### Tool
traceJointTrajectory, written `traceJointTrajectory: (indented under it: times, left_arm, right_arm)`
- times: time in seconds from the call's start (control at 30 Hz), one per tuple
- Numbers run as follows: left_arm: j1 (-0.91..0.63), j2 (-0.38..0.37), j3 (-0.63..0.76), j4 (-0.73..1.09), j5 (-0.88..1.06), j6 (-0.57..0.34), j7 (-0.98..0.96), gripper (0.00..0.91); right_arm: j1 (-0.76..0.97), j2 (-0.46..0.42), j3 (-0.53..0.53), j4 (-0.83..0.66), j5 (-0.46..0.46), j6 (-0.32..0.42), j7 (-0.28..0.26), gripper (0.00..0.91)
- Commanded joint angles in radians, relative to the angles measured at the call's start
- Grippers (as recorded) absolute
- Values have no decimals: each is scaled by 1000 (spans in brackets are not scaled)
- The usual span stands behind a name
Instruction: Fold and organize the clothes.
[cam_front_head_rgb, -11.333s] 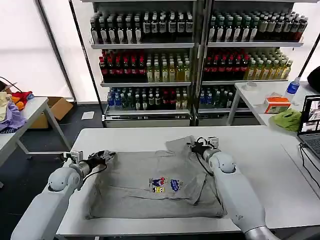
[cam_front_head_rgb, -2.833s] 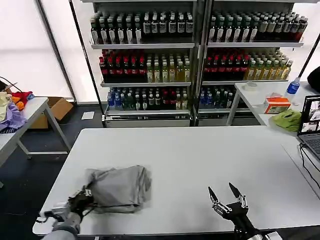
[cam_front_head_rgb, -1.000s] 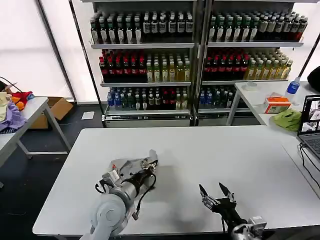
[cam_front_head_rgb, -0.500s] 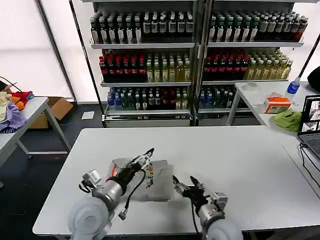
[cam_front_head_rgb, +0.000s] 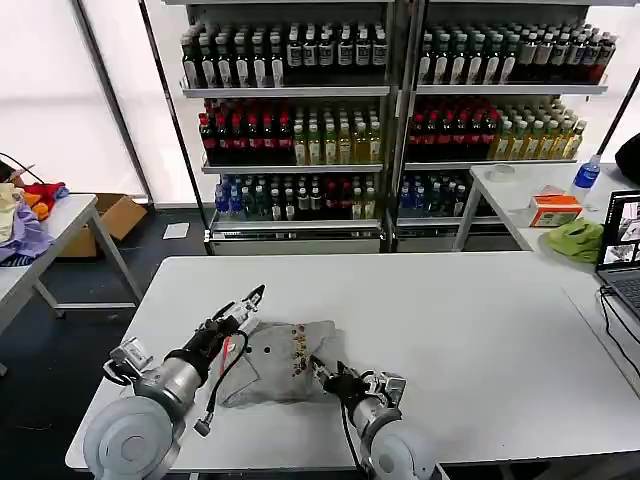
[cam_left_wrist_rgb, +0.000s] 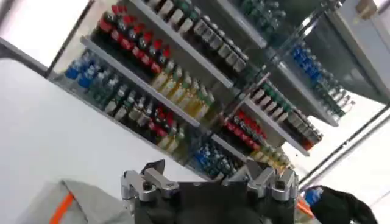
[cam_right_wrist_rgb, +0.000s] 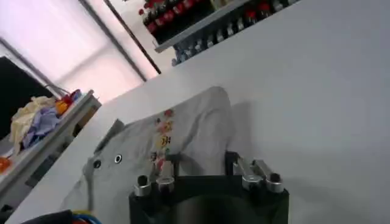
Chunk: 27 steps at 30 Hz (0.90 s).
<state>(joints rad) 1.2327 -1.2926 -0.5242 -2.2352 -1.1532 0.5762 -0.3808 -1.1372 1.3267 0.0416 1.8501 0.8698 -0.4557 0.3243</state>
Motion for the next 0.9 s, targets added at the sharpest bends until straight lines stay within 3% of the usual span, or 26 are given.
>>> traceJointTrajectory:
  times: [0.03,0.17,0.3,0.43,0.5,0.53,0.57,0.6,0.7,0.8,0.83,0.9]
  left_arm:
    - [15,18,-54,-16,0,0,14,907]
    - [19,23,-65,-11,0,0,19,907]
    - [16,24,-72,-6,-2,0,25,907]
    - [10,17,-64,-3,-1,0,25,907]
    - [10,14,-57,-5,0,0,24,907]
    - [10,13,-55,-5,0,0,24,907]
    - [9,11,-52,-5,2,0,24,907]
    - [9,8,-50,-3,4,0,24,907]
    - [11,1,-48,-8,8,0,23,907]
    - [24,-1,-48,-18,9,0,25,907]
    - [29,1,-49,-19,10,0,25,907]
    - [35,5,-52,-25,11,0,28,907]
  right_arm:
    - [-21,-25,64,36,81,7,-43,0]
    - [-61,-99,170,99,77,-35,-90,0]
    - [-85,-202,274,141,178,-92,-113,0]
    - [-116,-274,351,138,166,-107,-121,0]
    - [-141,-302,402,128,105,-118,-132,0]
    - [-148,-311,408,125,71,-121,-140,60]
    - [-160,-319,415,125,5,-121,-158,786]
    - [-176,-323,419,134,-48,-117,-161,907]
    - [-255,-298,462,187,-186,-86,-176,907]
    - [-341,-269,510,264,-199,-64,-172,907]
    - [-352,-264,520,272,-217,-39,-177,907]
    - [-373,-258,531,286,-355,53,-198,907]
